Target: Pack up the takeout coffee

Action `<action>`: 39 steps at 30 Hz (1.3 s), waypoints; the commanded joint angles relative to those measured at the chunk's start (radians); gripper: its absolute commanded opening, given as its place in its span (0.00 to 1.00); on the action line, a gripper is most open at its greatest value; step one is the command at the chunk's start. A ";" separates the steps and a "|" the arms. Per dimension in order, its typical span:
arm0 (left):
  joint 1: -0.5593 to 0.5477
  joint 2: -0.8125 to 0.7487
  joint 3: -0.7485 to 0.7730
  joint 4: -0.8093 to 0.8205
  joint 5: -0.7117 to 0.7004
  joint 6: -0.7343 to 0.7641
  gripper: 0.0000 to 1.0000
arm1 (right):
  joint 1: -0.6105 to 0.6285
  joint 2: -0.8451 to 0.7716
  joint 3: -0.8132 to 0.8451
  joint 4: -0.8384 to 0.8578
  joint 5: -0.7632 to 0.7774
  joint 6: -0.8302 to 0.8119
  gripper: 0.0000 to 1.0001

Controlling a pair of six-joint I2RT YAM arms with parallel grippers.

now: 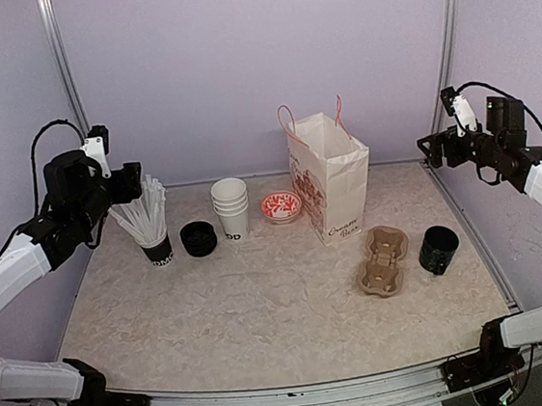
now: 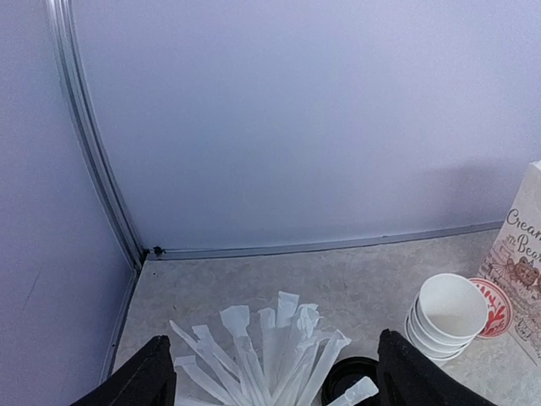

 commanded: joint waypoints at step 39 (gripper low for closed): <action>-0.281 1.002 1.241 -0.963 0.301 -0.092 0.36 | 0.071 0.058 -0.013 -0.350 -0.424 -0.306 0.89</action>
